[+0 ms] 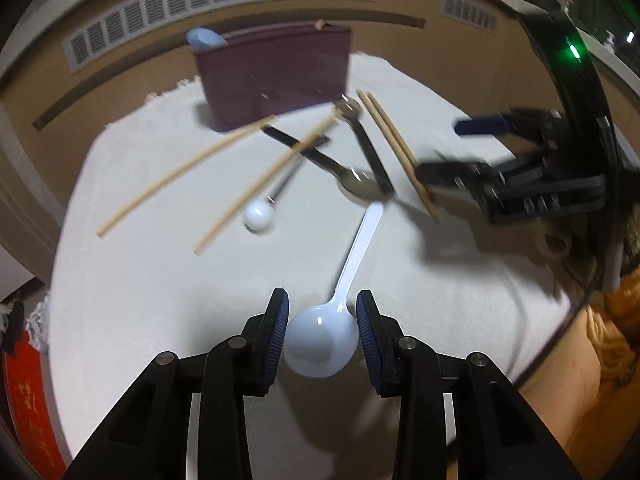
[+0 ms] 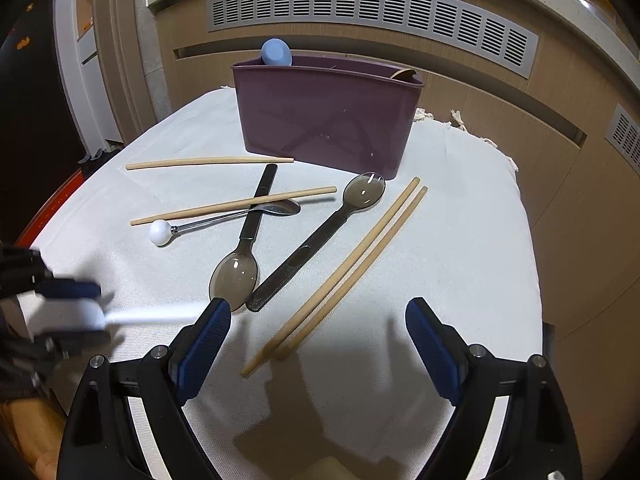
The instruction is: Organize utensils
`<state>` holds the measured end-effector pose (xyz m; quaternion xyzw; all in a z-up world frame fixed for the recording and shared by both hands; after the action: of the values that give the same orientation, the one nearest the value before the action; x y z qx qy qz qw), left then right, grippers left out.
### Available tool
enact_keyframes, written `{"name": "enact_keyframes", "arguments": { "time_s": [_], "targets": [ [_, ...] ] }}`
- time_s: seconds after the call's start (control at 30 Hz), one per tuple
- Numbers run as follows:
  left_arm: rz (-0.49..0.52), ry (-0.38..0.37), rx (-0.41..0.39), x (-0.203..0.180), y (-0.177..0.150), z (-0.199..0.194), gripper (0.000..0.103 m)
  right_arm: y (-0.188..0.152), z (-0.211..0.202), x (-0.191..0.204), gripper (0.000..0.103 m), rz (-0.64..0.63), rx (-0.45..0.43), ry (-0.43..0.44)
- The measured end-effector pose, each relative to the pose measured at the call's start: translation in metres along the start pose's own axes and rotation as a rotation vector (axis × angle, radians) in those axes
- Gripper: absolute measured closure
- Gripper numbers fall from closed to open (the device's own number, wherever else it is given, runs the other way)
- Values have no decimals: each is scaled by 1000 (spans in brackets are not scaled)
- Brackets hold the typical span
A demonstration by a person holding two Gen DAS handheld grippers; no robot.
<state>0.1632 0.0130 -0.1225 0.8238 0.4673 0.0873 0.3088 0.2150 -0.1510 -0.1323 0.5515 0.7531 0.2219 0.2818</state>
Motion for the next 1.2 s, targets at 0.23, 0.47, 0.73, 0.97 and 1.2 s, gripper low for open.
{"name": "enact_keyframes", "arguments": {
  "time_s": [0.23,0.47,0.73,0.97,1.2],
  "targets": [
    [-80,77,-107,34,27,-8,67,2,0,1,17,-4,1,0],
    [-151,114,-174,63,40,-19,67,5,7,1,16,-8,12,2],
    [-189,89,-229,72,53,-26,67,60,38,-25,37,85,-17,-69],
    [-208,33,-237,74,50,-20,67,88,96,-22,50,145,112,-78],
    [-194,-14,-208,71,42,-11,67,81,113,-19,68,148,154,-102]
  ]
}}
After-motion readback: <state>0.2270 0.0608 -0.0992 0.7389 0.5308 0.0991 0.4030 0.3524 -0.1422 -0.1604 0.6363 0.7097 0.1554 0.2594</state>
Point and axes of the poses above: each gripper's, at about its wrist camera, not at the fingertips, and z roughly the way its jaws point, x to its left, y to its top, the point moved 6 cm from there along z, roughly the way its jaws point, and after that the axes turned 10 degrees about -y, right-handed, at the moved point
